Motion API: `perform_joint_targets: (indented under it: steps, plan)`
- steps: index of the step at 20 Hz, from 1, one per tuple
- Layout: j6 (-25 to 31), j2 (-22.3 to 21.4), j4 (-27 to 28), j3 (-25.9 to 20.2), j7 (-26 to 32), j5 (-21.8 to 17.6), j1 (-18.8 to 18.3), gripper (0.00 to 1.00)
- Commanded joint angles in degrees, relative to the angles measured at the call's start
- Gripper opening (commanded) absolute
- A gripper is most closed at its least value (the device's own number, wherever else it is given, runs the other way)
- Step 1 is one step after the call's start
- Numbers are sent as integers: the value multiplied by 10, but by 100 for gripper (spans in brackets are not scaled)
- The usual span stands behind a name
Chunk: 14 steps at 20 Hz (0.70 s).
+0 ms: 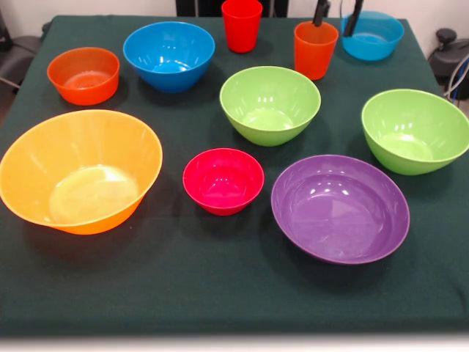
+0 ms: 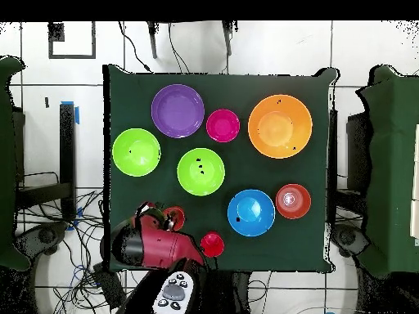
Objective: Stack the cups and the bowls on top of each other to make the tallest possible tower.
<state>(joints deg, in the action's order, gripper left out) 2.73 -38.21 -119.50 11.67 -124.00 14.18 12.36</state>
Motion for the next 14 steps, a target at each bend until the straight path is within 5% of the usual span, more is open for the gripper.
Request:
perform_joint_targets:
  steps: [1, 14]
  plan:
    - [45, 18, 43, 37, -25, -35, 33, 100]
    - [-32, 45, -16, -30, -76, -29, 20, 100]
